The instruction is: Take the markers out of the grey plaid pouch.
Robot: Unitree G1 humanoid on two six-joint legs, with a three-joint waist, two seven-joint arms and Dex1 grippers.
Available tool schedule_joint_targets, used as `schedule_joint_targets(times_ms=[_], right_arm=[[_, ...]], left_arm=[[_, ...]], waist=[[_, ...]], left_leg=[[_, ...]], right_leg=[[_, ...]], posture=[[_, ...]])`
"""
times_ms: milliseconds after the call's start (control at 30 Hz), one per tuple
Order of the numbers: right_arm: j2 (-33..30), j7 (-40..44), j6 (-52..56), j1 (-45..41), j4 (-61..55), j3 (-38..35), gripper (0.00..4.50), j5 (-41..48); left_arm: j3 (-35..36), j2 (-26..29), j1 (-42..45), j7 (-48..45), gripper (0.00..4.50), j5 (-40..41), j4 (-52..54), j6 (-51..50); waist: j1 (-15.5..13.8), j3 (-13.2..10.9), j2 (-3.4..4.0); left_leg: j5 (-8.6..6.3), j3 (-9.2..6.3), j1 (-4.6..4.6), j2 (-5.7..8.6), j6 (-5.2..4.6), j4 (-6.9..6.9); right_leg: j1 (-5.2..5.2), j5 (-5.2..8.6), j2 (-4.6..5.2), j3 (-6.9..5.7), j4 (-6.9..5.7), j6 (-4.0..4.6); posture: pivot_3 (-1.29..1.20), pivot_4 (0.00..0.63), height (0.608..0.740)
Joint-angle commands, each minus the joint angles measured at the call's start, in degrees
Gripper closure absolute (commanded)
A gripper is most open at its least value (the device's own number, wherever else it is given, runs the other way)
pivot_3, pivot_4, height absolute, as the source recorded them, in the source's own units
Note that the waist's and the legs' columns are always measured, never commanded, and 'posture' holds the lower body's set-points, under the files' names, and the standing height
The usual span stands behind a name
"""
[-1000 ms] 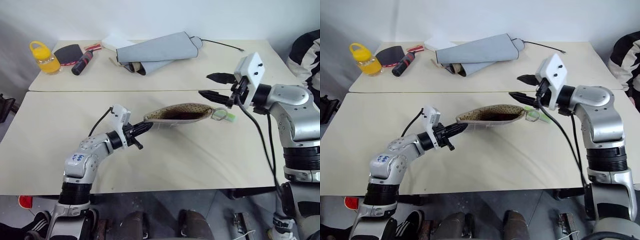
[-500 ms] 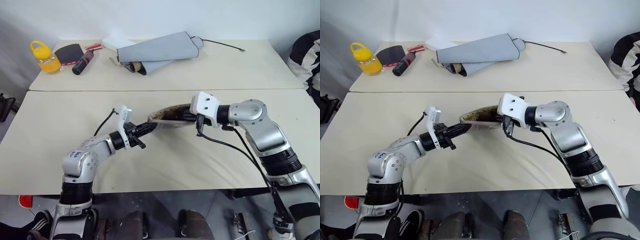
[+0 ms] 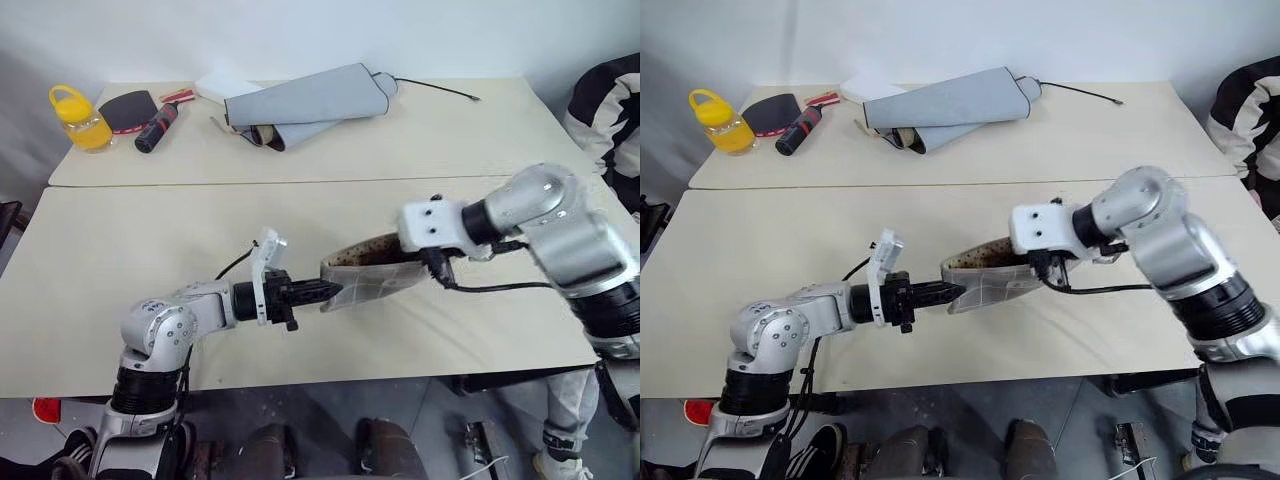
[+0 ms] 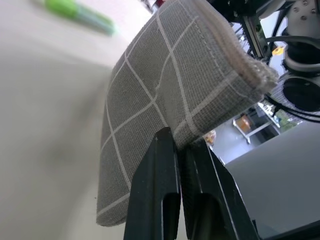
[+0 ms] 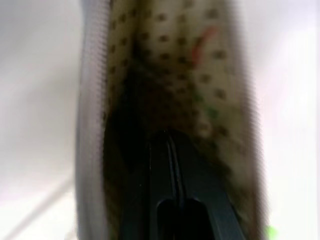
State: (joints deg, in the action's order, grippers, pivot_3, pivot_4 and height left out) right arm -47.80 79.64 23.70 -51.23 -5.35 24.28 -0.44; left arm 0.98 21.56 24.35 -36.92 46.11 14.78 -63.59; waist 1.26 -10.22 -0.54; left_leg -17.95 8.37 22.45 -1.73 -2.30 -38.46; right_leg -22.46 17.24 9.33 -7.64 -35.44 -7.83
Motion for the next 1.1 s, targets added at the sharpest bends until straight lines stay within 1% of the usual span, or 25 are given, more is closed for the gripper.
schedule_joint_targets(times_ms=[33,100,233,267,333,367,433,533,767,933,967,1000,1100], right_arm=[[2.4,-4.2,-3.7,-0.2,6.6,2.3,4.47,-5.5],[2.6,-4.9,-7.0,0.4,9.0,3.0,4.47,-7.3],[4.0,-4.1,-5.6,0.7,9.0,1.2,4.47,-4.9],[4.0,-3.8,-5.6,0.8,8.8,1.0,4.31,-4.6],[3.9,-3.1,-6.1,0.9,8.3,0.7,3.88,-4.3],[3.8,-2.1,-4.6,1.0,7.6,0.3,3.58,-3.3],[3.3,-0.9,-3.7,1.3,6.4,0.0,2.86,-2.5],[2.9,-1.9,-6.7,2.3,6.3,0.7,1.9,-4.2],[3.8,-3.5,-10.7,4.3,8.5,2.0,1.9,-7.0],[5.0,-3.9,-12.1,4.2,9.7,1.7,1.9,-7.3],[5.0,-3.3,-11.7,4.4,9.7,1.8,2.29,-7.1],[5.0,-3.1,-11.5,4.6,9.6,1.9,2.52,-7.2],[5.2,-4.8,-13.4,5.0,9.8,2.2,3.51,-9.1]], left_arm=[[-1.6,-0.4,-0.1,0.9,4.5,-4.3,-1.7,5.7],[-2.8,-0.2,-0.8,0.5,4.5,-6.9,-2.2,9.4],[-2.3,-0.6,-1.6,0.9,4.5,-6.5,-1.6,9.7],[-2.7,-0.3,-1.7,0.8,4.5,-7.1,-1.6,10.3],[-2.9,-0.2,-1.7,0.7,4.5,-7.7,-1.6,11.4],[-2.5,-0.6,-1.4,0.9,4.5,-7.2,-1.7,11.3],[-2.3,-0.7,-1.1,0.8,4.5,-7.0,-1.7,11.4],[-2.5,-1.1,-1.0,1.0,4.5,-7.3,-1.9,11.9],[-2.8,-1.8,-1.3,1.9,4.5,-8.2,-1.3,12.9],[-2.8,-2.0,-1.7,2.3,4.5,-8.4,-1.1,13.1],[-2.9,-2.1,-1.7,2.4,4.5,-8.4,-1.0,13.1],[-3.0,-2.2,-1.8,2.5,4.5,-8.4,-1.0,13.1],[-3.2,-2.5,-1.9,2.6,4.5,-8.4,-0.6,12.9]], waist=[[0.0,0.0,0.0],[-0.2,0.0,0.0],[-0.1,0.0,0.0],[-0.1,0.0,0.0],[-0.1,0.0,0.0],[-0.1,0.0,0.0],[0.0,0.0,0.0],[0.0,0.0,0.0],[0.1,0.0,0.0],[0.2,0.0,0.0],[0.2,0.0,0.0],[0.2,0.0,0.0],[0.2,0.0,0.0]], left_leg=[[0.0,0.0,0.0,0.0,0.0,-0.03],[0.0,0.0,0.0,0.02,0.0,-0.04],[0.0,0.0,0.03,0.0,0.0,-0.01],[0.0,-0.01,0.01,-0.01,0.0,-0.02],[0.0,-0.02,0.01,-0.01,0.0,-0.04],[0.0,-0.01,0.01,0.0,0.0,-0.05],[0.0,-0.01,0.01,-0.01,0.0,-0.07],[0.0,-0.02,0.01,-0.02,0.0,-0.07],[0.0,-0.01,0.01,-0.01,0.0,-0.08],[0.0,-0.01,0.0,-0.01,0.0,-0.09],[0.0,-0.01,-0.01,-0.02,0.0,-0.09],[0.0,-0.01,-0.01,-0.02,0.0,-0.09],[0.0,-0.01,-0.01,-0.02,0.0,-0.1]], right_leg=[[0.0,0.0,0.0,-0.01,-0.02,0.0],[0.01,0.0,0.0,-0.01,-0.03,0.0],[0.0,0.0,0.0,-0.02,0.01,0.0],[0.0,0.0,-0.01,-0.02,-0.02,0.0],[0.01,0.0,0.0,-0.02,-0.03,0.0],[0.02,0.0,0.0,-0.02,-0.02,0.0],[0.02,0.0,0.0,-0.01,-0.03,0.0],[0.01,0.0,0.0,-0.01,-0.04,0.0],[0.02,0.0,0.0,-0.01,-0.03,0.0],[0.02,0.0,0.0,-0.01,-0.04,0.0],[0.02,0.0,0.0,-0.01,-0.06,0.0],[0.02,0.0,0.0,-0.01,-0.06,0.0],[0.03,0.0,0.0,-0.01,-0.06,0.0]], posture=[[0.0,0.15,0.74],[0.0,0.15,0.74],[0.0,0.15,0.74],[0.0,0.15,0.74],[0.0,0.15,0.74],[0.0,0.15,0.74],[0.0,0.15,0.74],[0.0,0.15,0.74],[0.0,0.15,0.74],[0.0,0.15,0.74],[0.0,0.15,0.74],[0.0,0.15,0.74],[0.0,0.15,0.74]])
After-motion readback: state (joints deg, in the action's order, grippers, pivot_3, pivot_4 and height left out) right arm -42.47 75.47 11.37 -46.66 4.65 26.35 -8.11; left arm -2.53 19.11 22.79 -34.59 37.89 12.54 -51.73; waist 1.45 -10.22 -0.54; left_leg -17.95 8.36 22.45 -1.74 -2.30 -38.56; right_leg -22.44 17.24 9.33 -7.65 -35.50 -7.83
